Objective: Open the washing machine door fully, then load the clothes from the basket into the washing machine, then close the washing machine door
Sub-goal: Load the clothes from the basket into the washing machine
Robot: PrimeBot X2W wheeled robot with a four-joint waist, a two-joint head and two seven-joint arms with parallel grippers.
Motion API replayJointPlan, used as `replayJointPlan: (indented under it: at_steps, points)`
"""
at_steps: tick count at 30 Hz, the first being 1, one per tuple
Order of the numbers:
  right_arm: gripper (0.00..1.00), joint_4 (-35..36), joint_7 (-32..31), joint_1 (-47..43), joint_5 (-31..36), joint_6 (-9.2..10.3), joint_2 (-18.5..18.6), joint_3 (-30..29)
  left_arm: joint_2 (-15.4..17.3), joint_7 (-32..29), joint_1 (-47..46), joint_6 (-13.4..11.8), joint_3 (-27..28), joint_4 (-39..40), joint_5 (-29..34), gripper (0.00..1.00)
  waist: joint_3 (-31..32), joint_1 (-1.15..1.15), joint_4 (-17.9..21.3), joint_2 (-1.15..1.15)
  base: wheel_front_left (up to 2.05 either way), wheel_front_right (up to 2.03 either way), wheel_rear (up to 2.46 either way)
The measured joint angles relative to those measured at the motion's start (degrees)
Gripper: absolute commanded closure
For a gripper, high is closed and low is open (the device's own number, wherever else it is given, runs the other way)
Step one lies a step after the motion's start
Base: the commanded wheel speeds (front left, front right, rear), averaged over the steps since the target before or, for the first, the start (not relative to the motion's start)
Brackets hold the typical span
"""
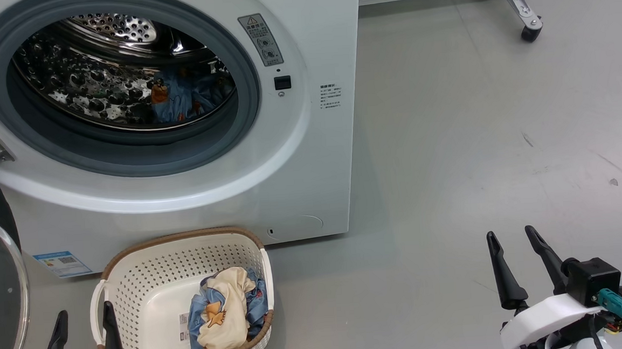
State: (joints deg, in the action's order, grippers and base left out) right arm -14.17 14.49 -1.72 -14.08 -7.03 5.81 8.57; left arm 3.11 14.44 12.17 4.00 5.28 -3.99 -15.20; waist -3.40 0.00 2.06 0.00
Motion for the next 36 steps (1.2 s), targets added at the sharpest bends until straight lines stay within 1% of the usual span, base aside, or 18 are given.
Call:
replayJointPlan:
  at_steps: [18,25,36]
  points:
    - [0.00,0.8,0.0,0.0,-0.2,0.00,-0.1,-0.5,-0.2,0.0,0.2,0.1,0.0,1.4,0.1,0.00,-1.8,0.00,-0.2,0.00,0.00,0.00,0.00]
    - [0.00,1.0,0.0,0.1,-0.2,0.00,-0.2,-0.6,-0.3,0.0,0.1,0.5,-0.2,1.6,0.1,0.00,-3.7,0.00,-0.4,0.00,0.00,0.00,0.00]
    - [0.00,2.3,0.0,0.4,-0.2,0.00,-0.1,-0.8,-0.4,0.0,-2.0,0.8,-1.9,1.7,0.1,0.00,-8.3,0.00,-0.6,0.00,0.00,0.00,0.00]
